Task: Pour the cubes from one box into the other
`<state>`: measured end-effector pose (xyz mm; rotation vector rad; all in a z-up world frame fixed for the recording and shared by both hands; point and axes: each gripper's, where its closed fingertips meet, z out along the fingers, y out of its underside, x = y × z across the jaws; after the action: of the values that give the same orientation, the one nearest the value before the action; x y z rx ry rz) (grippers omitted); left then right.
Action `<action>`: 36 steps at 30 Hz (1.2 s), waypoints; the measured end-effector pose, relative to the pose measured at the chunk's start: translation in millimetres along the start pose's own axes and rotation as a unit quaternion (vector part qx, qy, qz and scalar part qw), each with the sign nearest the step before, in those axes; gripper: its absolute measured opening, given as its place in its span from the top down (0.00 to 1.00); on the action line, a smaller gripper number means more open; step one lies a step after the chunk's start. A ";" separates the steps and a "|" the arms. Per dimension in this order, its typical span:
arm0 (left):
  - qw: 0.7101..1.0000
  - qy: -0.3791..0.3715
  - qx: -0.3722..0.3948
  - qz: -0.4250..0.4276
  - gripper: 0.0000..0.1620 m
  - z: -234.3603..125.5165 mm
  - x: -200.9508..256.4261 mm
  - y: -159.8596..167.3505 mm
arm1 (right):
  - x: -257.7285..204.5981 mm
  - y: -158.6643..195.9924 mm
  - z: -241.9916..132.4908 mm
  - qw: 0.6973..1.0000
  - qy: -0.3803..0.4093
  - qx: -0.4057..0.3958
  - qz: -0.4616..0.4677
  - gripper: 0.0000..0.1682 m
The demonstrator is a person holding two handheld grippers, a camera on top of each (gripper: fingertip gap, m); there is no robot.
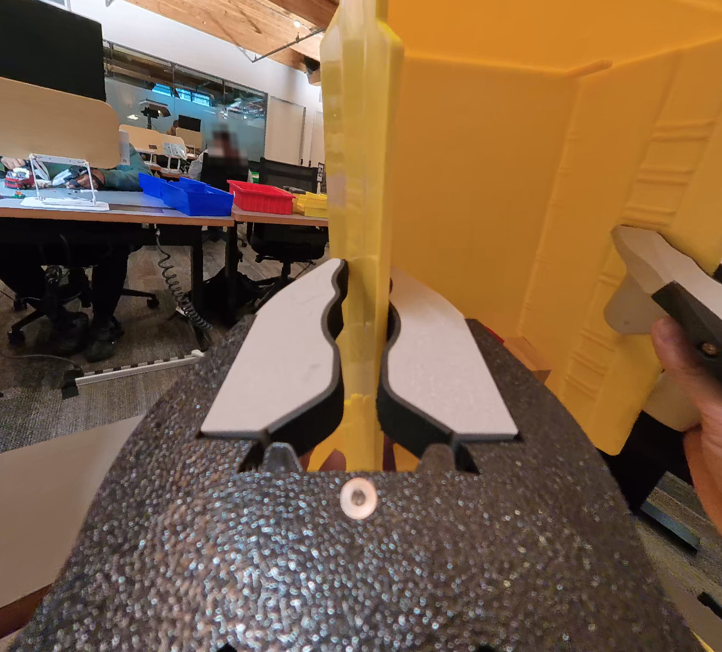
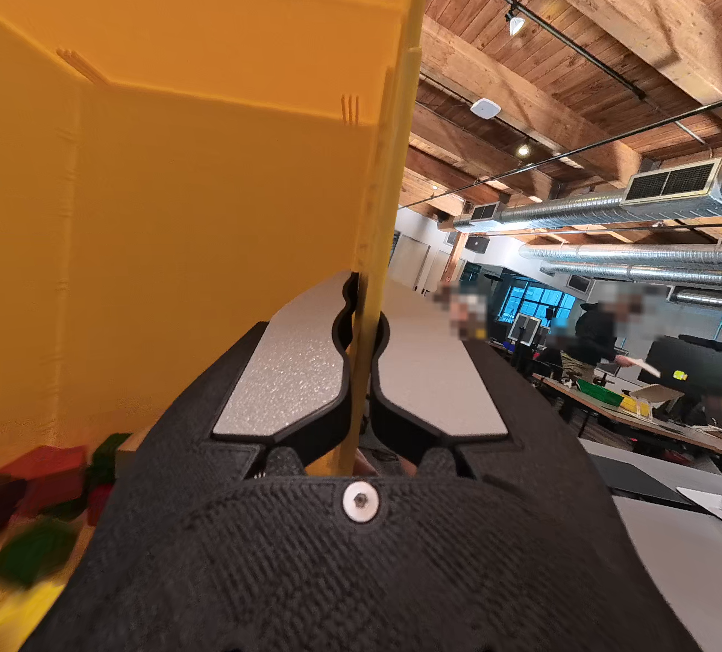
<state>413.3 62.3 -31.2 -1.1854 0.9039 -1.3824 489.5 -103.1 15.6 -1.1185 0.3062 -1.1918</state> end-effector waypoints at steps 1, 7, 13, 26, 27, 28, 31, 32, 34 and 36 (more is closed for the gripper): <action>1.000 0.000 0.008 0.004 0.91 -2.3 0.9 -2.9 | 0.2 -3.4 -0.7 1.000 0.002 0.010 0.000 0.98; 1.000 0.004 0.018 0.005 0.91 -5.4 -0.7 -5.9 | -1.7 -10.1 0.7 1.000 -0.001 0.027 -0.009 0.98; 1.000 0.007 0.022 0.017 0.91 -6.6 1.3 -7.7 | -0.7 -9.7 -1.4 0.999 0.007 0.038 -0.008 0.98; 0.997 0.017 0.052 0.049 0.91 -11.7 10.7 -30.0 | 7.9 -35.0 -4.5 0.996 0.034 0.083 -0.027 0.98; 0.998 0.015 0.040 0.048 0.91 -8.2 8.7 -25.8 | 6.8 -31.4 -2.7 0.997 0.031 0.070 -0.032 0.98; 0.999 0.012 0.031 0.042 0.92 -6.5 6.3 -23.2 | 5.1 -30.5 -1.8 0.997 0.029 0.062 -0.038 0.98; 0.998 0.013 0.051 0.039 0.92 -11.8 6.2 -31.9 | 4.3 -44.2 -5.1 0.995 0.030 0.090 -0.039 0.98; 0.998 0.014 0.051 0.040 0.92 -11.7 6.3 -32.5 | 4.4 -44.0 -3.7 0.995 0.031 0.088 -0.042 0.98; 0.998 0.009 0.041 0.036 0.92 -9.7 4.2 -29.3 | 2.5 -39.1 -0.7 0.996 0.026 0.075 -0.040 0.98; 0.998 0.008 0.040 0.037 0.92 -11.2 2.9 -29.0 | 0.5 -39.6 -3.4 0.996 0.026 0.078 -0.036 0.98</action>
<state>395.8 63.1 -5.3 -1.0717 0.8869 -1.3573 464.4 -103.2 46.4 -0.9699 0.2098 -1.2875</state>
